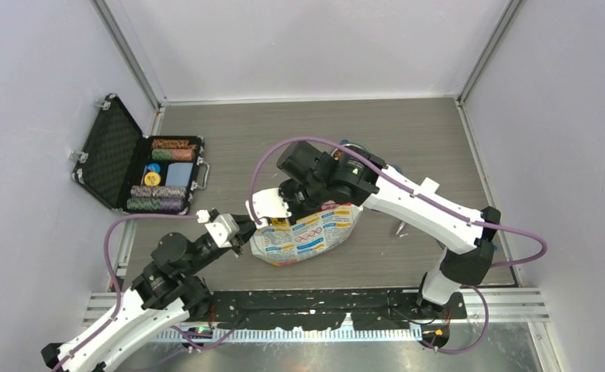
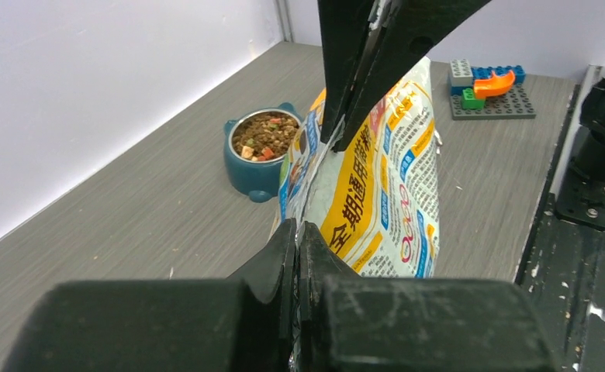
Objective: Serve the pet food
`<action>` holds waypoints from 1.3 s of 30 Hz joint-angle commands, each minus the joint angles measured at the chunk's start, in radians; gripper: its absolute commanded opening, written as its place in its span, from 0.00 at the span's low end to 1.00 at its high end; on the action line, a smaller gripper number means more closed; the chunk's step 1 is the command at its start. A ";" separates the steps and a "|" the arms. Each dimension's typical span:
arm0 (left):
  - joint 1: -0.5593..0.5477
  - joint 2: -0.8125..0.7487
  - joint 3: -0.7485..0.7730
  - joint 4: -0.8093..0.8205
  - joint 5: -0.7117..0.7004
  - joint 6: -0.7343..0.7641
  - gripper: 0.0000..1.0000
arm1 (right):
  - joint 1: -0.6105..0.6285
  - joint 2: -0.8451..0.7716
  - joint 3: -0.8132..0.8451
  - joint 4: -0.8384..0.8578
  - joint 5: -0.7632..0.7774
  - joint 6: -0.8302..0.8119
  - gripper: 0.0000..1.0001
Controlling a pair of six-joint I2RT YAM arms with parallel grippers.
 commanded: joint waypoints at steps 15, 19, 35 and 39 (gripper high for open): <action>0.002 -0.131 0.013 0.033 -0.443 0.048 0.00 | -0.163 -0.112 -0.129 0.013 0.556 0.061 0.05; 0.002 -0.173 0.006 0.017 -0.445 0.051 0.00 | -0.212 -0.141 -0.165 -0.035 0.535 0.038 0.05; 0.002 -0.203 -0.004 0.013 -0.439 0.075 0.00 | -0.417 -0.234 -0.254 -0.111 0.440 -0.133 0.11; 0.002 -0.193 -0.001 0.014 -0.453 0.082 0.00 | -0.445 -0.237 -0.263 -0.108 0.447 -0.159 0.11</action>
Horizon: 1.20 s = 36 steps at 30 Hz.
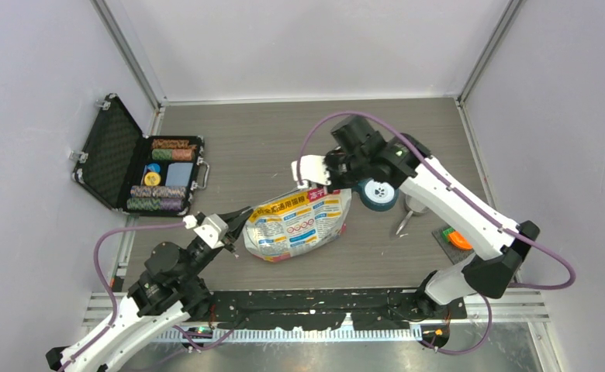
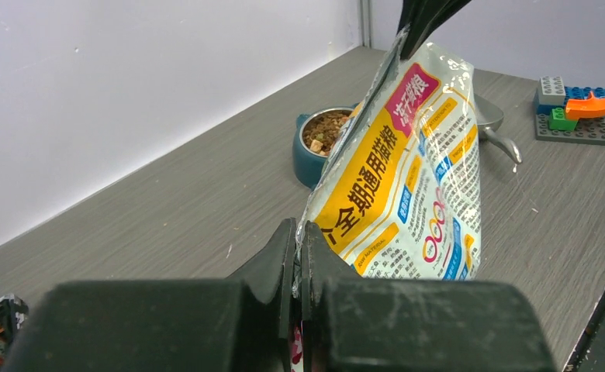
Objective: Serve the pet food
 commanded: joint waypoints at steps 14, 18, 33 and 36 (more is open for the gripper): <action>0.024 -0.058 0.036 0.053 -0.145 0.062 0.00 | -0.183 -0.092 0.045 -0.170 0.331 -0.114 0.05; 0.024 -0.041 0.051 0.040 -0.136 0.049 0.00 | -0.182 -0.154 0.024 -0.096 0.187 -0.134 0.05; 0.023 0.463 0.407 -0.124 0.158 0.009 0.99 | -0.178 -0.436 -0.305 0.501 -0.219 0.143 0.05; 0.021 0.543 0.484 -0.148 0.249 0.037 0.99 | -0.178 -0.481 -0.363 0.670 -0.264 0.313 0.05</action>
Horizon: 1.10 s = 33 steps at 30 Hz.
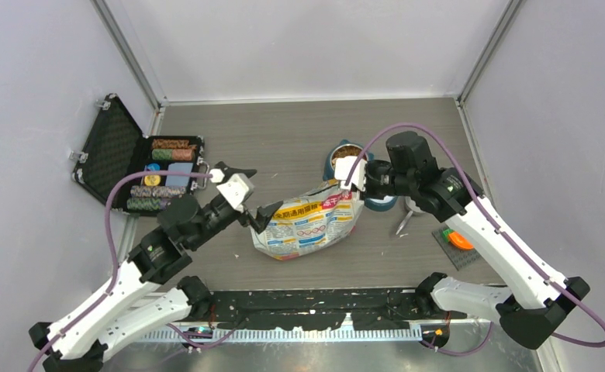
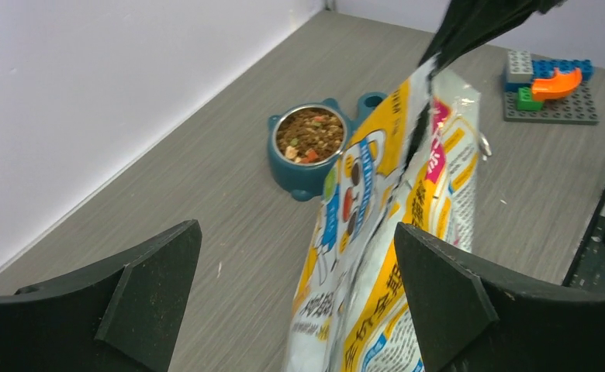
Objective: Serve the pet food
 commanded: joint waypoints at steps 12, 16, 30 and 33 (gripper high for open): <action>-0.018 0.282 0.281 -0.103 0.473 0.190 0.99 | -0.001 -0.125 -0.010 0.536 -0.219 0.428 0.05; -0.027 0.371 0.350 -0.161 0.505 0.226 0.99 | -0.001 -0.087 0.050 0.375 -0.194 0.355 0.05; -0.078 0.580 0.483 -0.271 0.392 0.327 0.95 | -0.001 0.056 0.222 0.148 -0.066 0.312 0.05; -0.083 0.594 0.478 -0.260 0.340 0.344 0.91 | -0.001 0.038 0.230 0.115 -0.082 0.272 0.05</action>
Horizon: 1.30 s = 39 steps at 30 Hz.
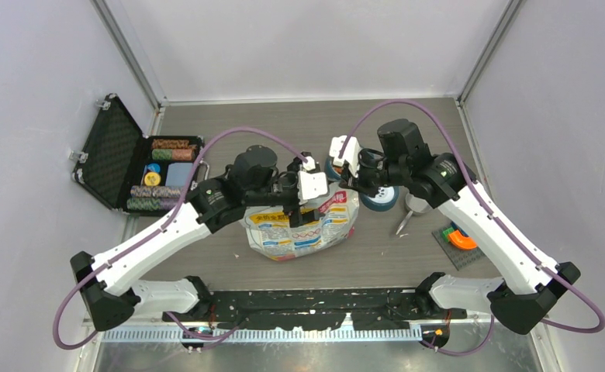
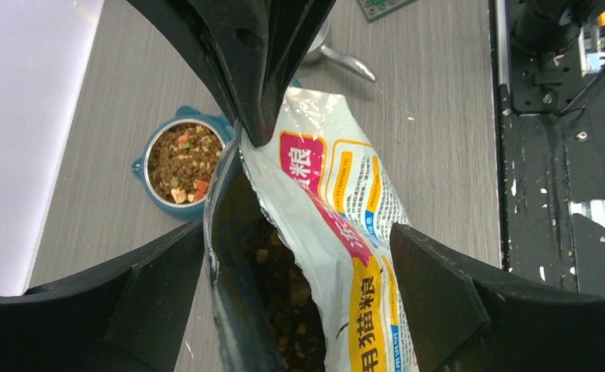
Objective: Serve the pet food
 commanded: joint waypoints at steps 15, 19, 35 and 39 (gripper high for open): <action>-0.137 0.063 0.032 -0.042 -0.184 0.050 0.21 | 0.001 -0.082 0.149 0.183 0.007 0.079 0.05; -0.138 0.054 0.026 -0.022 -0.237 0.036 0.00 | 0.002 -0.108 0.128 0.182 0.021 0.068 0.05; -0.138 0.010 -0.031 0.123 -0.503 -0.012 0.00 | 0.002 -0.252 -0.133 0.225 0.086 -0.142 0.51; -0.138 0.011 -0.044 0.149 -0.491 -0.008 0.00 | 0.001 -0.341 -0.278 0.446 0.150 0.101 0.59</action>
